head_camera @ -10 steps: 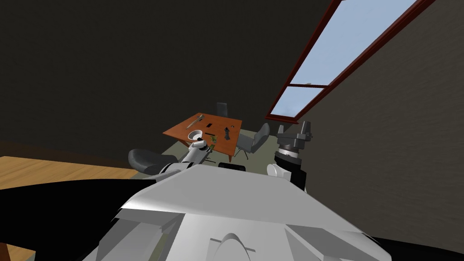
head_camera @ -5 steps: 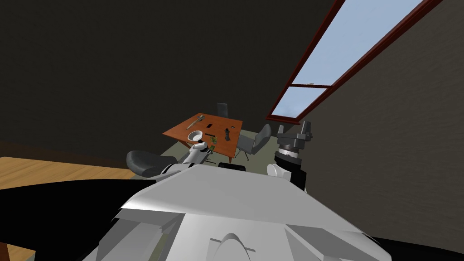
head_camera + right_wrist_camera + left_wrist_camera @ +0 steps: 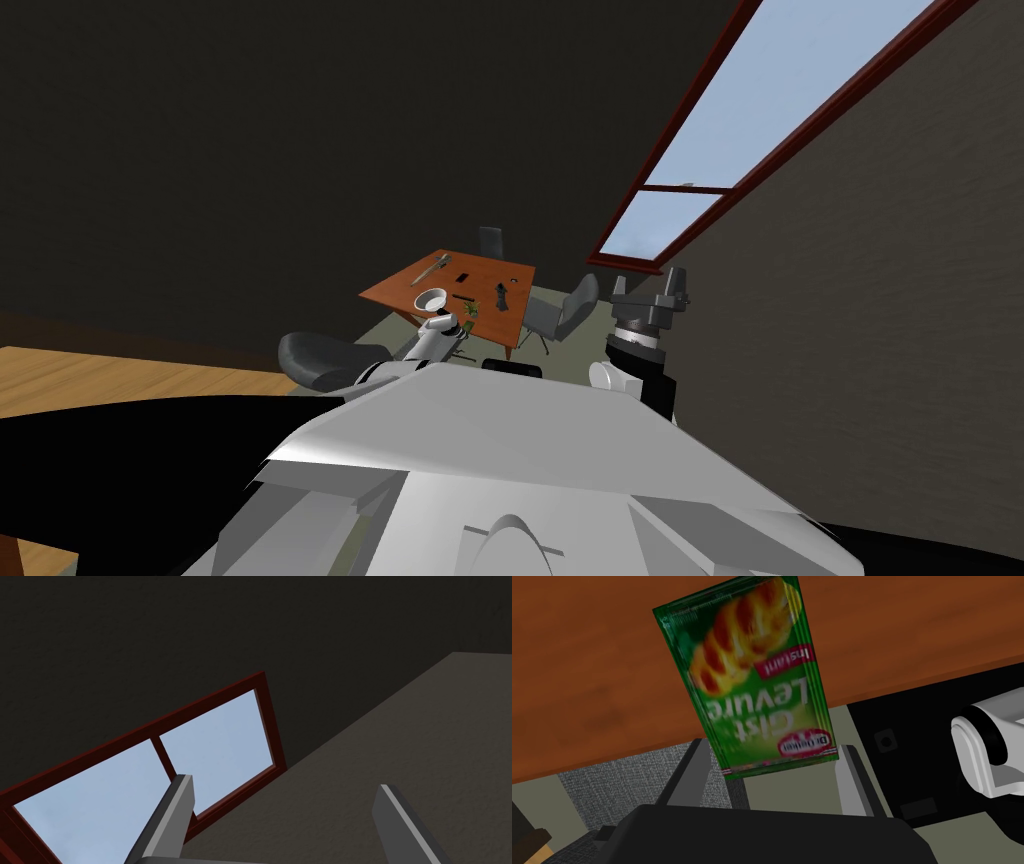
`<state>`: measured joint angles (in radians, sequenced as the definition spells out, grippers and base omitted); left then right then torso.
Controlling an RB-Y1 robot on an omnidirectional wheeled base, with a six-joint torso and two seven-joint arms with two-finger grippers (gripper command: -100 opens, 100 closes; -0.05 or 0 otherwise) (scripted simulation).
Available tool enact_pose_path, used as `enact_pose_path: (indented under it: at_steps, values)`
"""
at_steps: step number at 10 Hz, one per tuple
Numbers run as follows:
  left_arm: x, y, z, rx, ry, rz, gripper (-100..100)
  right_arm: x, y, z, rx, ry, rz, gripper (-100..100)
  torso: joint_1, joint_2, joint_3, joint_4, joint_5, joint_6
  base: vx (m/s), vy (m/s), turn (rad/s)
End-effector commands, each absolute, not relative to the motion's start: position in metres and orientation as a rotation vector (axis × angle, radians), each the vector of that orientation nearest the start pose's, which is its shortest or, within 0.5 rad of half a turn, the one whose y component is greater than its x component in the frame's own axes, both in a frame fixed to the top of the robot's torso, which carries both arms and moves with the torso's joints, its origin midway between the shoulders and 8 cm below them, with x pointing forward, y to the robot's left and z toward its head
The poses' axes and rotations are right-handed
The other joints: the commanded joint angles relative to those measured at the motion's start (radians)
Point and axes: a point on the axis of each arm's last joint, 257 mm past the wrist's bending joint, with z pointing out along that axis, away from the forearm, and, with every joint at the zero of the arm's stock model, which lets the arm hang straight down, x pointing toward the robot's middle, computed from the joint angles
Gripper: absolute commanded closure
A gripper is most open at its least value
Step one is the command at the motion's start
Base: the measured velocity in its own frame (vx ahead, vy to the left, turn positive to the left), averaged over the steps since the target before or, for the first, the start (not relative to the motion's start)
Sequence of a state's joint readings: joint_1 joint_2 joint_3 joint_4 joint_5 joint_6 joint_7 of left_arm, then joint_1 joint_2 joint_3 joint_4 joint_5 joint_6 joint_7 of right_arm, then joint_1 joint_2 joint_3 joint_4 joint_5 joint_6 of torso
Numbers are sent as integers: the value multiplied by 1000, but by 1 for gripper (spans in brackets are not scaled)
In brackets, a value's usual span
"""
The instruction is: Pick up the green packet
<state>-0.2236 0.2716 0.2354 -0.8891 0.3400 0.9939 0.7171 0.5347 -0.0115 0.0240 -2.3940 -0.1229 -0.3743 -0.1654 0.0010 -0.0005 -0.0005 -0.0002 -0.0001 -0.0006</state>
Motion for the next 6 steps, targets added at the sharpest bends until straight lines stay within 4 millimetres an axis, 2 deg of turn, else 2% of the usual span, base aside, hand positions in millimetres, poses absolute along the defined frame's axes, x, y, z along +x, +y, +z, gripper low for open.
enact_pose_path:
  at_steps: [1,2,4,5,6]
  values:
    - [354,364,-550,-3010,760,-315,0,339,-284,40,824,528,1543,0,0,0,0,0,0,0,0,0,0]
    - [358,368,-542,-3010,755,-315,100,339,-284,40,824,528,1543,0,0,0,0,0,0,0,-31,-6,-23]
    - [364,371,-532,-3011,749,-313,100,339,-284,40,824,528,1543,0,-1,3,2,1,0,0,-59,-18,-26]
    - [363,371,-535,-3008,752,-317,100,339,-284,40,824,528,1543,0,-1,4,2,1,0,0,-30,-9,-3]
    - [363,371,-535,-3010,751,-315,0,339,-284,40,824,528,1543,0,-1,3,2,1,0,0,-6,-2,1]
